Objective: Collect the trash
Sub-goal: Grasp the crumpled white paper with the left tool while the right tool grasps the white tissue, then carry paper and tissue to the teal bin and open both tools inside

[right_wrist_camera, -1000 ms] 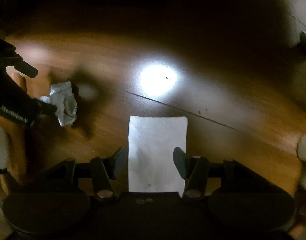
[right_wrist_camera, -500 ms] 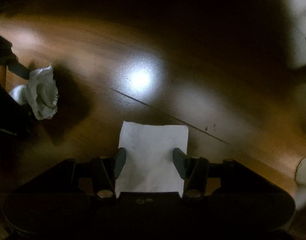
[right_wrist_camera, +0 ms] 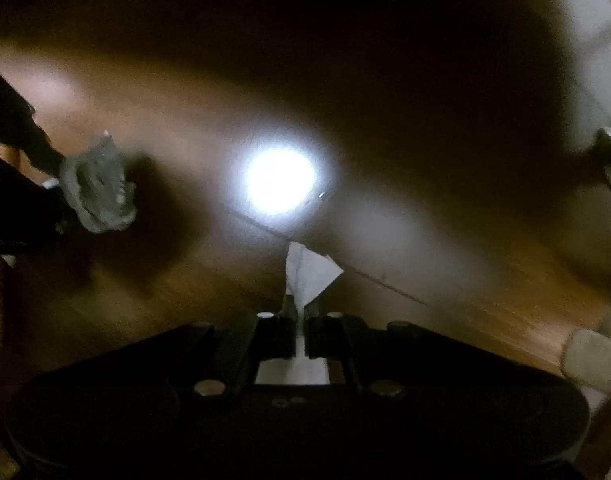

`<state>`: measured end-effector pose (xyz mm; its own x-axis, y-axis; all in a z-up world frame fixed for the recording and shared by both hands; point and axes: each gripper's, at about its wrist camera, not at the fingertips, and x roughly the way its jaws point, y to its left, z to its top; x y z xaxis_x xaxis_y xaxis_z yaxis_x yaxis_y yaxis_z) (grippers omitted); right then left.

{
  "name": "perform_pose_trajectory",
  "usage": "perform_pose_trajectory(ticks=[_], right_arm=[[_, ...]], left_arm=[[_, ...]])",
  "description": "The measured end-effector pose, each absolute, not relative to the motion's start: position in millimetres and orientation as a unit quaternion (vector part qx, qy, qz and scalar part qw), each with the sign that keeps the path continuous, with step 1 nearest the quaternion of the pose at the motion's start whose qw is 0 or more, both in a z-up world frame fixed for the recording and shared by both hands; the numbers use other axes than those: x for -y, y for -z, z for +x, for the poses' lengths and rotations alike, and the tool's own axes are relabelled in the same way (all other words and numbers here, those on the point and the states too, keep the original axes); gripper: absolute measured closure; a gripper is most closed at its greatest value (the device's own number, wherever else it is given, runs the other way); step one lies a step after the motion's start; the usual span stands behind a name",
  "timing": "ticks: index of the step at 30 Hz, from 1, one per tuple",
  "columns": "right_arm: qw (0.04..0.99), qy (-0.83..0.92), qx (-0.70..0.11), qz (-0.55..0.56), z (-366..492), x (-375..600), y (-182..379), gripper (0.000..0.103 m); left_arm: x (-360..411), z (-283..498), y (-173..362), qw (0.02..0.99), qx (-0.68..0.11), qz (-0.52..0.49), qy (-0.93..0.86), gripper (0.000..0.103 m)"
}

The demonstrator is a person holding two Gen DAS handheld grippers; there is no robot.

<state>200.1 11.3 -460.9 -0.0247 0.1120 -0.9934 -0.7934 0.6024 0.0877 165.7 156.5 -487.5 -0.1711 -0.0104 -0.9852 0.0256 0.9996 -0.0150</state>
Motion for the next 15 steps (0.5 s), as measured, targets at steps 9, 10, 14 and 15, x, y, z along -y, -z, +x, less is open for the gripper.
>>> perform_pose_trajectory(ticks=[9, 10, 14, 15], right_arm=[[0.718, -0.339, -0.576, -0.194, 216.8, 22.4, 323.7, 0.099], [0.726, -0.338, -0.57, -0.184, 216.4, 27.0, 308.2, 0.099], [0.753, -0.334, -0.548, -0.148, 206.2, 56.7, 245.0, 0.099], [0.758, -0.334, -0.542, -0.14, 203.1, 65.9, 229.4, 0.099]], left_arm=[[-141.6, 192.1, 365.7, 0.697, -0.716, -0.024, 0.034, 0.075], [-137.4, 192.5, 346.6, 0.705, -0.708, -0.026, 0.036, 0.075], [-125.5, 186.6, 278.2, 0.739, -0.671, -0.044, 0.033, 0.075], [-123.1, 184.9, 262.2, 0.748, -0.662, -0.05, 0.029, 0.075]])
